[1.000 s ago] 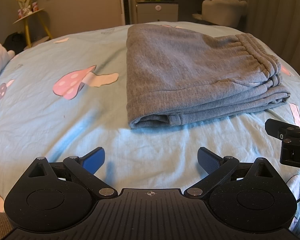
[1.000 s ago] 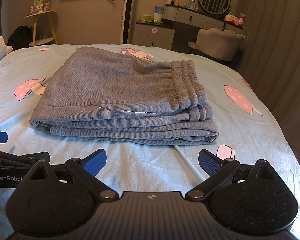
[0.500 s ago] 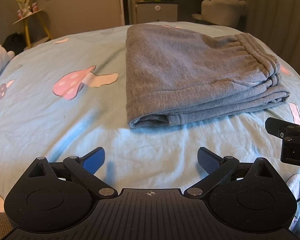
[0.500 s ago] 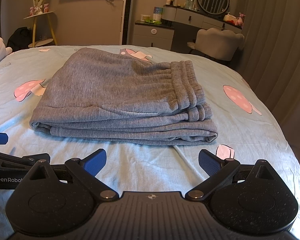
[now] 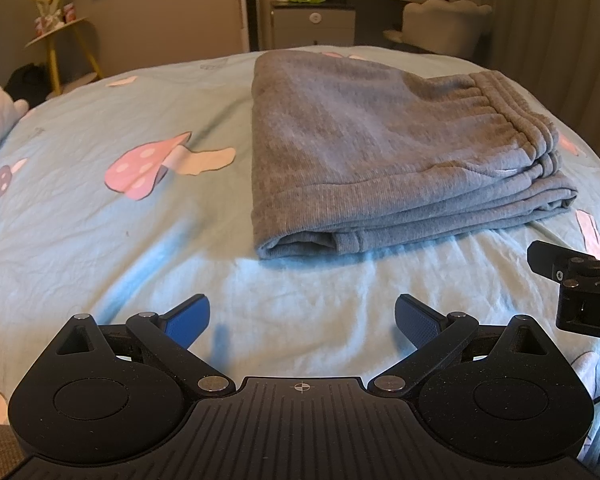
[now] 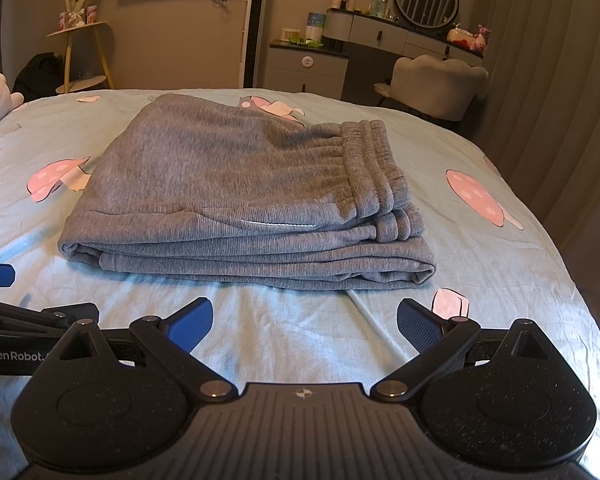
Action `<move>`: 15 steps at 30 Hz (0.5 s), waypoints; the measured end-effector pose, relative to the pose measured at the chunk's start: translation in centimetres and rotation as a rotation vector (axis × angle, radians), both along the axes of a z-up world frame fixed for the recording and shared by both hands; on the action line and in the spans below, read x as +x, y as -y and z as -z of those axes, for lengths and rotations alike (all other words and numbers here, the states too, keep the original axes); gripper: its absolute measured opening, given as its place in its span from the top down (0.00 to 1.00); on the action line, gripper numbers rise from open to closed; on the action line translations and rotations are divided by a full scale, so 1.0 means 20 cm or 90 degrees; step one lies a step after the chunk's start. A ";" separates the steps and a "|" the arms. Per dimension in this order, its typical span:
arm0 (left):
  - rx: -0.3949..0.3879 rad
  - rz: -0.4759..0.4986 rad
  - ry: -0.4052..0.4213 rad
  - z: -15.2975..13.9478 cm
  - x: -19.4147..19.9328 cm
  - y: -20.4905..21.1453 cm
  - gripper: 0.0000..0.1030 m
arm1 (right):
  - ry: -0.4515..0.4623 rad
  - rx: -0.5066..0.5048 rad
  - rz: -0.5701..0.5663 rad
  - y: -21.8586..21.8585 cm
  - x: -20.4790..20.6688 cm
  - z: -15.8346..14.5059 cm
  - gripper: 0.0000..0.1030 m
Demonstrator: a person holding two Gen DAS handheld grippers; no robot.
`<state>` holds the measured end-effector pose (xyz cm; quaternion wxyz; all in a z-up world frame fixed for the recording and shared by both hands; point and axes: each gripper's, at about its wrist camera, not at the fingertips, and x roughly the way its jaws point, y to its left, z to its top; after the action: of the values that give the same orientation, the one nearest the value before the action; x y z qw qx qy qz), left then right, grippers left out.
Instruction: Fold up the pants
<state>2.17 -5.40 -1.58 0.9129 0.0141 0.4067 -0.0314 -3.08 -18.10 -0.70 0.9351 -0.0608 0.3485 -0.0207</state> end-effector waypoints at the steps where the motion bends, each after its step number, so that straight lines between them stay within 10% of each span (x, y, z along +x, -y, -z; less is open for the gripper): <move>1: 0.000 0.000 0.000 0.00 0.00 0.00 0.01 | 0.000 0.000 0.000 0.00 0.00 0.00 0.04; 15: -0.008 0.004 0.003 -0.01 0.00 0.00 0.01 | 0.000 0.000 0.000 0.00 0.00 0.00 0.04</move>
<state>2.20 -5.32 -1.42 0.9137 0.0099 0.4046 -0.0365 -3.06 -18.10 -0.71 0.9352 -0.0609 0.3482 -0.0206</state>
